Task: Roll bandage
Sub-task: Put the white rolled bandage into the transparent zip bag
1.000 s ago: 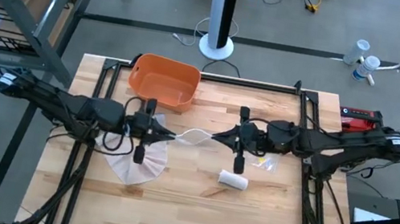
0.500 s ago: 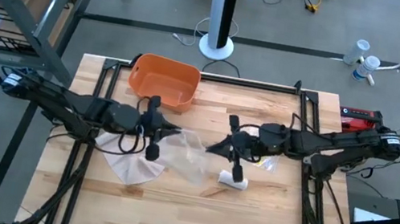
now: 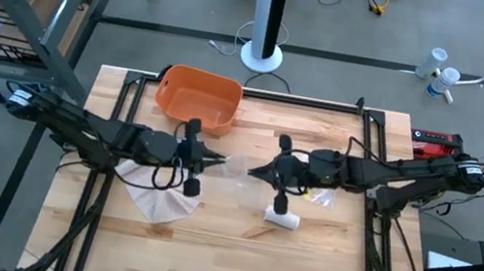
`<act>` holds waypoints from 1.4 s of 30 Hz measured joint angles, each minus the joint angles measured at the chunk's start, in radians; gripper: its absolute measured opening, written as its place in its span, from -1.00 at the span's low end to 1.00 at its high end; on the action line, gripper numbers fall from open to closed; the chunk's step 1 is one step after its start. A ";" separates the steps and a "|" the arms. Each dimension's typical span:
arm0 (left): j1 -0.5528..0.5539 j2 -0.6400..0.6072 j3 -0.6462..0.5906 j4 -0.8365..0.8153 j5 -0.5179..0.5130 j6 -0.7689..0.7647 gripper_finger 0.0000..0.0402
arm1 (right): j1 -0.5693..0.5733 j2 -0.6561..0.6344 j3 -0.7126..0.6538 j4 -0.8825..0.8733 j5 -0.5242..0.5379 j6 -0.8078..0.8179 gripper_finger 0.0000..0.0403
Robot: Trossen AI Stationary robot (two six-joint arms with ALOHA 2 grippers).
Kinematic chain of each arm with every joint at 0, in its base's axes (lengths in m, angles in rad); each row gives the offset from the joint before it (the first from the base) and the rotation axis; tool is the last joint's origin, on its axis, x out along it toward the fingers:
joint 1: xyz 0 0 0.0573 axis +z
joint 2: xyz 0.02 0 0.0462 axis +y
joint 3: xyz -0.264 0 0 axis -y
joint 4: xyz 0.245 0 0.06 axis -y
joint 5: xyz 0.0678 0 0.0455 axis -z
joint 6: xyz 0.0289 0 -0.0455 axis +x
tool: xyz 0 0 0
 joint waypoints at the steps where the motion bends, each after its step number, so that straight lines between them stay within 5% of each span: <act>1: -0.001 -0.003 0.000 0.001 0.004 0.005 -0.94 | 0.000 -0.003 0.000 -0.013 0.034 0.000 -1.00; 6: -0.017 -0.019 0.000 0.008 0.121 0.047 -0.94 | -0.001 -0.005 0.000 -0.031 0.098 -0.011 -1.00; 15: -0.016 -0.029 -0.001 -0.009 0.122 0.020 -0.94 | 0.003 -0.023 0.000 -0.036 0.097 -0.007 -0.99; 22: 0.021 -0.048 -0.002 0.101 0.077 0.090 -0.94 | 0.007 -0.055 0.000 -0.014 0.097 -0.009 -0.94; 29: 0.045 -0.027 -0.014 0.120 -0.019 0.003 -0.95 | 0.013 -0.053 0.000 0.071 0.116 -0.031 -0.93; 42: 0.003 -0.126 -0.021 0.052 0.077 -0.033 -0.94 | 0.011 -0.132 0.000 -0.074 0.076 0.107 -0.39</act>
